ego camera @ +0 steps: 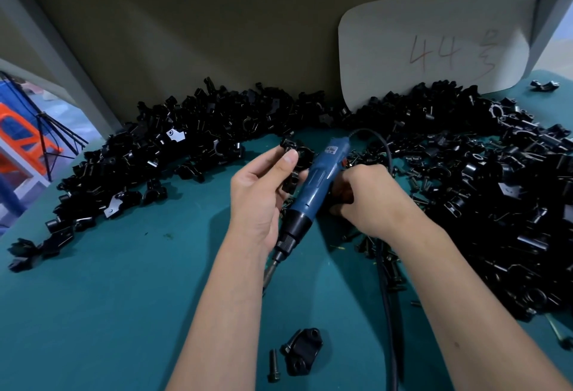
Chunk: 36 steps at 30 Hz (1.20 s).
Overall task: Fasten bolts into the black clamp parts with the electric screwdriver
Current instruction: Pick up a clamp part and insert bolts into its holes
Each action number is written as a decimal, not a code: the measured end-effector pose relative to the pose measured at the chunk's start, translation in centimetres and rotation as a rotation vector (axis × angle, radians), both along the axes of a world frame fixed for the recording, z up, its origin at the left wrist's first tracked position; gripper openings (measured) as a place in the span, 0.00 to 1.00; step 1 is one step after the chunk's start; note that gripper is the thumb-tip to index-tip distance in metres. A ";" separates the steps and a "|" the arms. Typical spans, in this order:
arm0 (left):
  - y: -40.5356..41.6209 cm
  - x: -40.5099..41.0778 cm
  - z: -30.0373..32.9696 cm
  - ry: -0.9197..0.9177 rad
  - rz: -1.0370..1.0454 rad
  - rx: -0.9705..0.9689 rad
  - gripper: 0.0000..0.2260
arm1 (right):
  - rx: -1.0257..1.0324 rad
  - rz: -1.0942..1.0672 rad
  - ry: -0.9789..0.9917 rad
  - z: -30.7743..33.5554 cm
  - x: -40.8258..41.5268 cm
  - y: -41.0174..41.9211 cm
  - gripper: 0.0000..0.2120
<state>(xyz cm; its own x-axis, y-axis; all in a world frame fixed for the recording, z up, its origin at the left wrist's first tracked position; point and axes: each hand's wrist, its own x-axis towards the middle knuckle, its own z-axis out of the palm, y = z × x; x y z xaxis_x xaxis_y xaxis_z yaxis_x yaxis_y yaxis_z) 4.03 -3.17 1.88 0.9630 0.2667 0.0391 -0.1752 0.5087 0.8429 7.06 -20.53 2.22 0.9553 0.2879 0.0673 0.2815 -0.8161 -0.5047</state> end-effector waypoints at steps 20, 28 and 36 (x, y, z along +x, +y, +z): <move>-0.1 0.0 -1.3 -0.127 0.020 0.553 0.13 | 1.058 0.148 0.102 1.7 -0.3 -0.1 0.01; -0.2 -0.1 -0.7 -0.152 -0.003 0.632 0.12 | 1.043 0.066 0.030 1.2 -0.1 0.1 0.08; -0.3 0.1 -0.5 -0.209 0.015 0.805 0.11 | 0.789 -0.006 -0.170 1.5 -0.3 0.2 0.22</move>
<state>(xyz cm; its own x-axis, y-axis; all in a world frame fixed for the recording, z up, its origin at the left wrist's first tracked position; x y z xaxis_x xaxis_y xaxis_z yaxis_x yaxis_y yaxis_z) 4.13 -3.48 1.33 0.9113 0.0936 0.4010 -0.3704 -0.2392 0.8976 6.76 -20.32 3.69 0.9149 0.0900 0.3934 0.4033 -0.2390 -0.8833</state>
